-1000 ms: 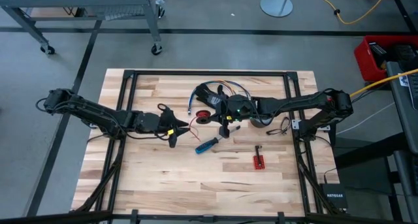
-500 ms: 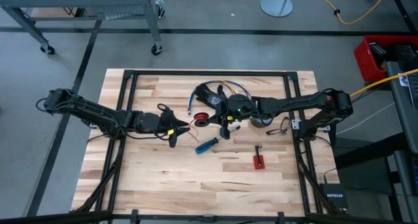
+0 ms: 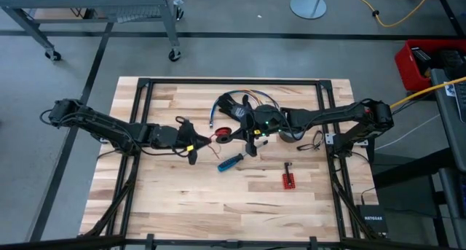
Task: Coil cords
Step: Uncoil the red wire from the spool
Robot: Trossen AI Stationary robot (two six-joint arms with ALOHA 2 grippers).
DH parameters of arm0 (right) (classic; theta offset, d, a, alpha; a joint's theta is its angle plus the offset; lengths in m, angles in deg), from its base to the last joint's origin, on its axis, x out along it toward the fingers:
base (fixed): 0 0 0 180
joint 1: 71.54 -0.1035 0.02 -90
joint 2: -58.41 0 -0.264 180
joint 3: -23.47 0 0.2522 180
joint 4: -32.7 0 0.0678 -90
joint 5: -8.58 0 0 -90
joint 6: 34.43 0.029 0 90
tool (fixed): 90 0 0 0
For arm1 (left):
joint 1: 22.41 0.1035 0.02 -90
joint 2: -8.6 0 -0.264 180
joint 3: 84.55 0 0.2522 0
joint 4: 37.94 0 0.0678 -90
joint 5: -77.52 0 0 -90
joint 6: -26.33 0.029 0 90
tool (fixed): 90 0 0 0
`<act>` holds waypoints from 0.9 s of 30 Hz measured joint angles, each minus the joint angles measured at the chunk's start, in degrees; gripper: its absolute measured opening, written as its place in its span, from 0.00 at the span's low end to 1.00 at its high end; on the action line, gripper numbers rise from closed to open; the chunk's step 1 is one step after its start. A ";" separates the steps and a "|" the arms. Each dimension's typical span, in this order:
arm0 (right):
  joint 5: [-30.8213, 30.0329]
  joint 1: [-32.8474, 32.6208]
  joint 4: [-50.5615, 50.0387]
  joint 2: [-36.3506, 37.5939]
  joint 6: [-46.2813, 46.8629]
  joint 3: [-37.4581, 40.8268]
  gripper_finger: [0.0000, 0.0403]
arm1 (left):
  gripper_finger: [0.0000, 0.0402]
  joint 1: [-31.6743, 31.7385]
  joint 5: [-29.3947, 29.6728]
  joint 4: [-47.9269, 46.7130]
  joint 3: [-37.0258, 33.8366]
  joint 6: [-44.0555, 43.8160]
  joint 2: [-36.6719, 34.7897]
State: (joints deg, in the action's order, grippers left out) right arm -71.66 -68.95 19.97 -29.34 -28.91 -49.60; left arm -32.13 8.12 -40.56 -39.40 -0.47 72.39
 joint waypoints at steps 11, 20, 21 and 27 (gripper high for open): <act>10.97 0.00 2.61 0.00 0.22 0.00 0.00 | 0.01 1.98 2.43 13.98 0.00 12.98 -0.02; 16.20 0.11 16.02 0.00 0.33 0.00 0.00 | 0.00 6.03 -0.61 13.49 0.02 11.16 -0.04; 16.27 0.09 17.03 0.00 0.35 0.00 0.00 | 0.00 6.15 -1.19 13.53 0.04 11.02 -0.04; 13.77 0.04 21.75 -0.04 0.21 0.00 0.00 | 0.00 6.23 -3.32 13.39 0.07 10.33 -0.07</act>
State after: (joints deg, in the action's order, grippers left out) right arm -57.89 -68.90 41.72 -29.38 -28.70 -49.60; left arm -25.90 4.80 -27.17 -39.33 9.86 72.32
